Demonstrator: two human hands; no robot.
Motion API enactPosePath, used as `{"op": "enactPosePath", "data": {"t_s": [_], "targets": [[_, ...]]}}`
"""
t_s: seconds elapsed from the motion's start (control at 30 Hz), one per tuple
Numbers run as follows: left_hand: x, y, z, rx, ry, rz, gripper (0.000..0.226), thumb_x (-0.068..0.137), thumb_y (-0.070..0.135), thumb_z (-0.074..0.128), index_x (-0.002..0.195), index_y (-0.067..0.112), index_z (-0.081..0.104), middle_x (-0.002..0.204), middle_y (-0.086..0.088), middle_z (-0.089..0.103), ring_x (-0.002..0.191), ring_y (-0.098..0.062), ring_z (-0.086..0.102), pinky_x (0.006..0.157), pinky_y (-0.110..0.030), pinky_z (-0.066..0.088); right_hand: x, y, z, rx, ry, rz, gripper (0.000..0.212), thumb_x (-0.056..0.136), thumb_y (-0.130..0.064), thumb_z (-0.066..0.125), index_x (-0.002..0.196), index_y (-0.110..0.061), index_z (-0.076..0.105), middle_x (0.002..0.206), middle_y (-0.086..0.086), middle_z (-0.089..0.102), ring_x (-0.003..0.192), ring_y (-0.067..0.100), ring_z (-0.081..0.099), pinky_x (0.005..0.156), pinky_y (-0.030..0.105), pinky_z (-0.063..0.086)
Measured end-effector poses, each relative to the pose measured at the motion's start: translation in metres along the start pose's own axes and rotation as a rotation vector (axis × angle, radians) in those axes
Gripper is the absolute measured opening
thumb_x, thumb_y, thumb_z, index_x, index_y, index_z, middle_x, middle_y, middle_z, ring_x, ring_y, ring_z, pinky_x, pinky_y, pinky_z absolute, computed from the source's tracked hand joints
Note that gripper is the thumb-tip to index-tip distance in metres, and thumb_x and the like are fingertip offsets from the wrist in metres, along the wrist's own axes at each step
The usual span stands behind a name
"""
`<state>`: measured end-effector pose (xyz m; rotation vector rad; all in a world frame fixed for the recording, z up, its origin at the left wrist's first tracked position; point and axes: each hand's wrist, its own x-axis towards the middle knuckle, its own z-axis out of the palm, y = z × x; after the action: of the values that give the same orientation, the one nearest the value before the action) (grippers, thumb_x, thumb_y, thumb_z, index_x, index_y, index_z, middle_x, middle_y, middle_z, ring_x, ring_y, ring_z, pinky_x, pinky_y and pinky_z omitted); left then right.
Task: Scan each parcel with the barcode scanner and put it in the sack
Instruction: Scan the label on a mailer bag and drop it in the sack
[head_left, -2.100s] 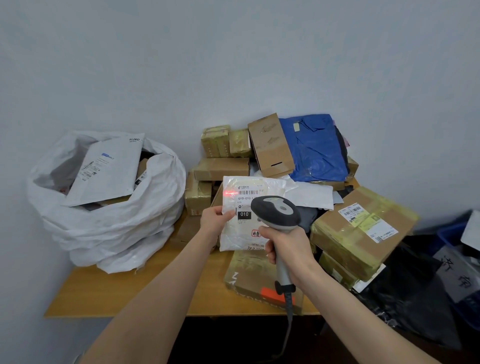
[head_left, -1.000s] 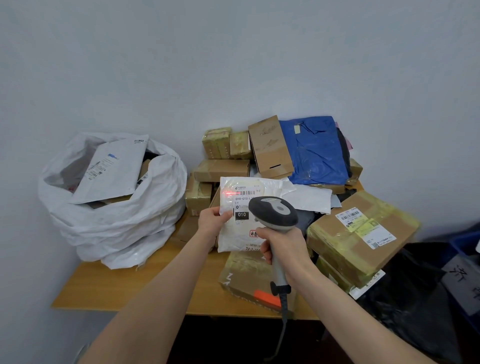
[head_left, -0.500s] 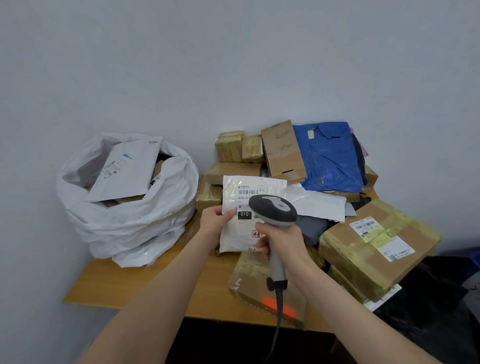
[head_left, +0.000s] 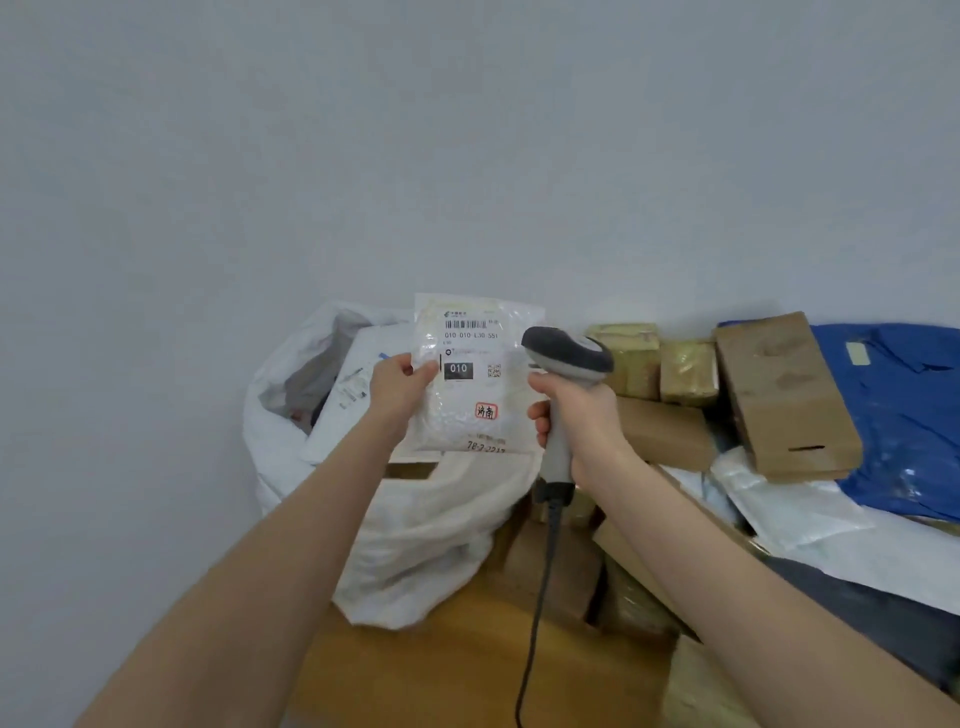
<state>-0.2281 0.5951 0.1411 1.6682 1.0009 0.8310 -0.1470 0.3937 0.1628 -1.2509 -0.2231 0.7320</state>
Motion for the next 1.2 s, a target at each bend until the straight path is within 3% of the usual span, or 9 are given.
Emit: {"op": "enactPosePath", "data": {"t_s": [0.17,0.27,0.37,0.5,0.6,0.7,0.93,1.1,1.2], "targets": [[0.103,-0.021,-0.066,0.041,0.048,-0.007,0.009,0.093,0.011,0.059,0.099,0.01,0.066,0.095,-0.007,0.067,0.08,-0.018,0.062,0.073,-0.028,0.051,0.072,0.006,0.09,-0.049,0.059,0.023,0.008,0.085,-0.009,0.065,0.077,-0.009,0.062,0.046,0.001,0.055,0.038,0.011,0.045,0.042,0.021,0.04],[0.154,-0.035,-0.097,0.081,0.067,-0.072,0.018,0.094,0.014,0.057,0.107,0.006,0.067,0.104,-0.01,0.069,0.084,-0.022,0.062,0.072,-0.03,0.048,0.108,0.005,0.122,-0.073,0.101,0.017,0.009,0.084,-0.009,0.066,0.076,-0.009,0.062,0.048,0.003,0.056,0.038,0.012,0.045,0.042,0.022,0.04],[0.191,-0.052,-0.113,0.198,0.039,-0.094,0.029,0.094,0.012,0.056,0.121,0.006,0.063,0.117,-0.012,0.067,0.096,-0.026,0.062,0.083,-0.032,0.048,0.139,0.005,0.136,-0.114,0.167,0.009,0.008,0.082,-0.011,0.068,0.078,-0.009,0.062,0.055,0.006,0.058,0.041,0.014,0.046,0.044,0.023,0.041],[0.214,-0.065,-0.104,0.669,0.006,-0.003,0.055,0.091,0.03,0.063,0.139,0.011,0.043,0.139,-0.018,0.048,0.127,-0.035,0.046,0.101,-0.041,0.04,0.169,0.01,0.139,-0.132,0.198,0.024,0.007,0.081,-0.012,0.069,0.081,-0.009,0.063,0.057,0.006,0.059,0.042,0.014,0.047,0.044,0.023,0.042],[0.208,-0.063,-0.062,0.926,-0.225,0.1,0.091,0.08,0.065,0.061,0.152,0.031,0.017,0.159,-0.013,0.015,0.146,-0.033,0.013,0.112,-0.056,0.023,0.184,0.019,0.142,-0.134,0.193,0.048,0.007,0.082,-0.012,0.068,0.079,-0.009,0.062,0.056,0.006,0.058,0.041,0.014,0.046,0.043,0.023,0.04],[0.19,-0.08,-0.022,1.005,-0.543,0.042,0.108,0.067,0.079,0.061,0.151,0.044,0.002,0.162,-0.006,-0.008,0.147,-0.035,-0.01,0.109,-0.071,0.006,0.194,0.028,0.148,-0.126,0.154,0.066,0.009,0.082,-0.01,0.067,0.076,-0.007,0.061,0.05,0.005,0.055,0.04,0.015,0.044,0.044,0.024,0.039],[0.22,-0.135,-0.062,1.003,-0.49,-0.07,0.097,0.077,0.076,0.053,0.152,0.041,0.004,0.162,-0.007,-0.01,0.147,-0.037,-0.011,0.112,-0.066,0.01,0.213,0.04,0.154,-0.094,0.118,0.137,0.008,0.082,-0.01,0.067,0.076,-0.007,0.062,0.055,0.008,0.057,0.043,0.016,0.044,0.047,0.026,0.039],[0.218,-0.148,-0.056,1.031,-0.477,-0.092,0.092,0.079,0.074,0.052,0.151,0.046,0.002,0.161,0.0,-0.016,0.147,-0.032,-0.014,0.104,-0.076,0.008,0.207,0.045,0.148,-0.124,0.104,0.176,0.011,0.084,-0.01,0.066,0.076,-0.006,0.061,0.051,0.005,0.056,0.039,0.013,0.043,0.043,0.022,0.038],[0.223,-0.139,-0.053,1.078,-0.49,-0.084,0.095,0.079,0.074,0.054,0.152,0.042,0.002,0.161,-0.005,-0.015,0.147,-0.034,-0.013,0.104,-0.076,0.008,0.2,0.041,0.137,-0.093,0.147,0.157,0.011,0.085,-0.008,0.066,0.076,-0.005,0.06,0.048,0.005,0.054,0.036,0.012,0.042,0.039,0.019,0.038]]}}
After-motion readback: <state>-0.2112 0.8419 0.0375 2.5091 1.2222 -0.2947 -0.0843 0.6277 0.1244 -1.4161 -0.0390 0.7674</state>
